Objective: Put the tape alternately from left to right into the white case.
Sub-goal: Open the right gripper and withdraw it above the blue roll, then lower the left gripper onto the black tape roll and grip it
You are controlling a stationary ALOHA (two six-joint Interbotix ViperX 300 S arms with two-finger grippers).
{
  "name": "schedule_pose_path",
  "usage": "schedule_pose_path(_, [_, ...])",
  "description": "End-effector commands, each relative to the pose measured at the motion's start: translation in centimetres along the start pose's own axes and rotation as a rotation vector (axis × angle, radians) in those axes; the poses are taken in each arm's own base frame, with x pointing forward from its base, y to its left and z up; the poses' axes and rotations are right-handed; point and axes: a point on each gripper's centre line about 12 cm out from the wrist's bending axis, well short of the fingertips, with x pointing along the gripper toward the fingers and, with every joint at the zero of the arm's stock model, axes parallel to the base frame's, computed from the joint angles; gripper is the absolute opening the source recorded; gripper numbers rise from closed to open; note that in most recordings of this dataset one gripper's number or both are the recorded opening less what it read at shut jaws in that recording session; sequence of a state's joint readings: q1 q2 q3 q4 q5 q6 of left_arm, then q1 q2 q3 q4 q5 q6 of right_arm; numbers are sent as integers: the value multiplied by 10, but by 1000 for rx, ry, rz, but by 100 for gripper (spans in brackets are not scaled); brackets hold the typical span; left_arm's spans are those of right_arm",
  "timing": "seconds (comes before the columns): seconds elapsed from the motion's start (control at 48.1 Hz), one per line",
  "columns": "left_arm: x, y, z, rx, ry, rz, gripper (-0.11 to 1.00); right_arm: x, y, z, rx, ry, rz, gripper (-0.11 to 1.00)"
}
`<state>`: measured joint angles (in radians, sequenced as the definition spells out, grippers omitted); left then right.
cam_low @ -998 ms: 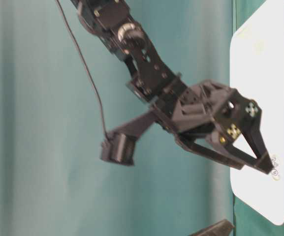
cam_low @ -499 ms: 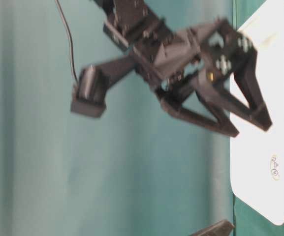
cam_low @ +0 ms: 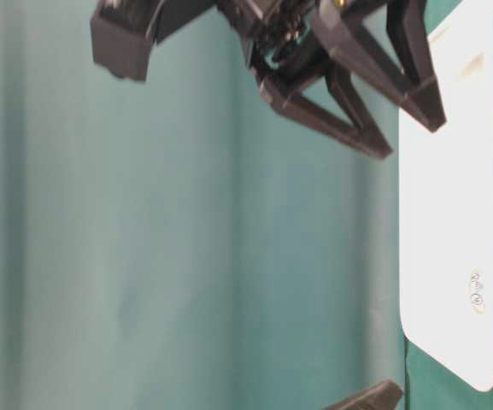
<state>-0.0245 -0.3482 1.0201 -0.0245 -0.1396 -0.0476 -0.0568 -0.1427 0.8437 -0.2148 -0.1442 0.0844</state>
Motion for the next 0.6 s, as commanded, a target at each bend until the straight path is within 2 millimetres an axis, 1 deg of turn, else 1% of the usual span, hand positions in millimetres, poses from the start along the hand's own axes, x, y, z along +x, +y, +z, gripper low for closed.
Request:
schedule_pose_path(0.0, [0,-1,11,-2,-32,-3,92,-7,1,7,5,-37,0,70])
schedule_pose_path(0.083, [0,-1,11,-2,-31,-3,92,-7,1,4,13,-29,1,70])
schedule_pose_path(0.374, [0,-3,10,-2,-13,-6,92,-7,1,5,25,-32,1,70])
schedule_pose_path(0.582, [-1,-17,2,23,57,-45,91,-7,1,4,25,-29,1,70])
